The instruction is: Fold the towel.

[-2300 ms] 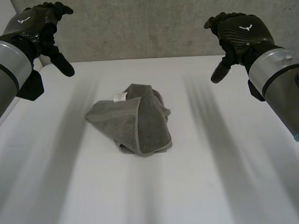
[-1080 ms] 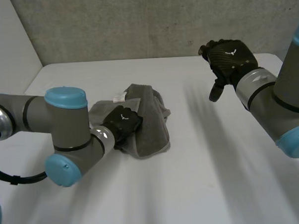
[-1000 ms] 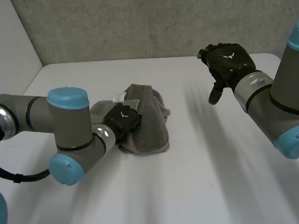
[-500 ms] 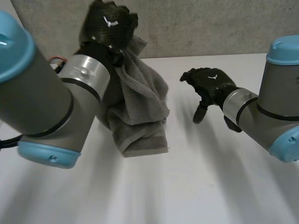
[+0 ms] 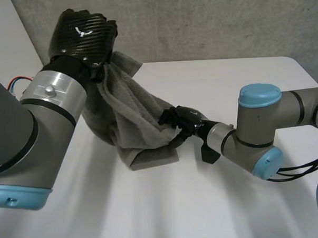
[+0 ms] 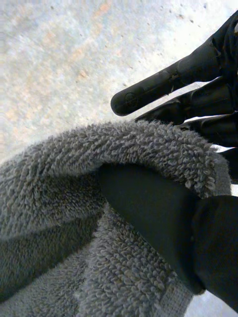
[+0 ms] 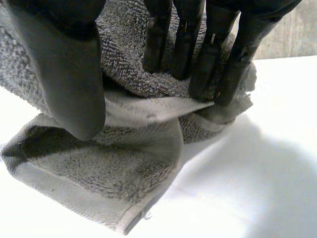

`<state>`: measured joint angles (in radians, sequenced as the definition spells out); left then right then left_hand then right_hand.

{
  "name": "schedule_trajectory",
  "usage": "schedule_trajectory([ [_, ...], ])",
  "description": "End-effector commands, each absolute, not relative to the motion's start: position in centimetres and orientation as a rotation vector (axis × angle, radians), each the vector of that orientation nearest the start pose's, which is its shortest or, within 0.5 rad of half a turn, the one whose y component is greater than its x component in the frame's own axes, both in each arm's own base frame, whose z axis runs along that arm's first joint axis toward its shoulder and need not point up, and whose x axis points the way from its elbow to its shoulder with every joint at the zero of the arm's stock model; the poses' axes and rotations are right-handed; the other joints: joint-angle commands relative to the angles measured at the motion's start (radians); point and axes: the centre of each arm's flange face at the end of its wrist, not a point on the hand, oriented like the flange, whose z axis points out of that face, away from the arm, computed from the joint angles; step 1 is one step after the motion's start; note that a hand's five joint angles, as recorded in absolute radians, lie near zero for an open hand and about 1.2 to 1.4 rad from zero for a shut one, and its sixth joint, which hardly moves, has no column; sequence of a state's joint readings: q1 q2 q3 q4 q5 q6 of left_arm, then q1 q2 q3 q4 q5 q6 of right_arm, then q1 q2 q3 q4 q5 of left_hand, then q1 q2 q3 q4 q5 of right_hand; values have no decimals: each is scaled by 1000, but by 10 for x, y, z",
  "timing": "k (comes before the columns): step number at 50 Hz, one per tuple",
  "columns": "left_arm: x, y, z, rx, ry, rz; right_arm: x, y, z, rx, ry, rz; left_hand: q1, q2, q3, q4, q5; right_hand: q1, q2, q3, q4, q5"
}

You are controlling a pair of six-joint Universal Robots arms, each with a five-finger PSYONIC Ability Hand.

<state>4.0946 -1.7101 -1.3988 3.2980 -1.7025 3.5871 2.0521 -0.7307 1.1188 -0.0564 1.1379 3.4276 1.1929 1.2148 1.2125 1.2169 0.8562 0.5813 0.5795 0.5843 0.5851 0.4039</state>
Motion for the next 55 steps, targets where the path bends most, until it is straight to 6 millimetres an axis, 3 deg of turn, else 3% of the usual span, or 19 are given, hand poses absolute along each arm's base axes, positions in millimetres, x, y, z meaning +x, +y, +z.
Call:
schedule_trajectory([
  [1,-289,-239,333,819,1831,-2425,347,-295,144,-537,1975,-1201,203,181,184,179,366,-294,-292,-297,-298,-291],
  [12,-290,-242,336,787,1845,-2455,343,-286,133,-640,2006,-1223,203,181,184,179,366,-285,-283,-288,-289,-282],
  [25,-291,-241,334,769,1889,-2468,377,-273,117,-678,1931,-1220,203,181,184,179,366,-212,-210,-215,-215,-209],
  [28,-291,-241,334,762,1897,-2473,381,-276,117,-652,1913,-1248,203,181,184,179,366,108,110,105,105,111],
  [30,-291,-241,335,757,1898,-2479,381,-278,118,-640,1906,-1261,203,181,184,179,366,437,439,434,433,440],
  [31,-290,-242,336,754,1895,-2481,381,-282,120,-629,1900,-1281,203,181,184,179,366,769,770,766,765,772],
  [33,-290,-243,337,747,1890,-2485,381,-287,126,-619,1893,-1311,203,181,184,179,366,815,817,812,811,818],
  [35,-288,-249,337,739,1880,-2486,380,-297,143,-589,1883,-1389,203,181,184,179,366,815,817,812,811,818],
  [37,-283,-271,337,687,1856,-2480,361,-330,181,-521,1845,-1552,203,181,184,179,366,815,817,812,811,818],
  [38,-283,-271,337,687,1856,-2480,361,-330,182,-520,1845,-1553,203,181,184,179,366,815,817,812,811,818],
  [41,-278,-313,356,565,1738,-2549,313,-378,268,-443,1721,-1894,203,181,184,179,366,815,817,812,811,818],
  [42,-278,-313,356,565,1737,-2549,313,-378,268,-443,1720,-1895,203,181,184,179,366,815,817,812,811,818],
  [44,-284,-324,386,472,1565,-2704,304,-372,334,-410,1512,-2138,203,181,184,179,366,815,817,812,811,818],
  [45,-284,-324,386,472,1564,-2705,303,-372,335,-409,1510,-2139,203,181,184,179,366,815,817,812,811,818],
  [46,-283,-326,404,402,1444,-2806,298,-364,369,-368,1352,-2267,203,181,184,179,366,815,817,812,811,818],
  [47,-283,-326,405,402,1443,-2807,298,-364,370,-368,1350,-2268,203,181,184,179,366,815,817,812,811,818],
  [49,-281,-328,432,254,1191,-2993,279,-341,428,-304,1047,-2457,203,181,184,179,366,815,817,812,811,818],
  [51,-279,-327,444,197,1083,-3062,276,-330,440,-308,975,-2482,203,181,184,179,366,815,817,812,811,818],
  [55,-279,-323,449,180,1043,-3088,279,-327,431,-373,1013,-2455,203,181,184,179,366,815,817,812,811,818],
])
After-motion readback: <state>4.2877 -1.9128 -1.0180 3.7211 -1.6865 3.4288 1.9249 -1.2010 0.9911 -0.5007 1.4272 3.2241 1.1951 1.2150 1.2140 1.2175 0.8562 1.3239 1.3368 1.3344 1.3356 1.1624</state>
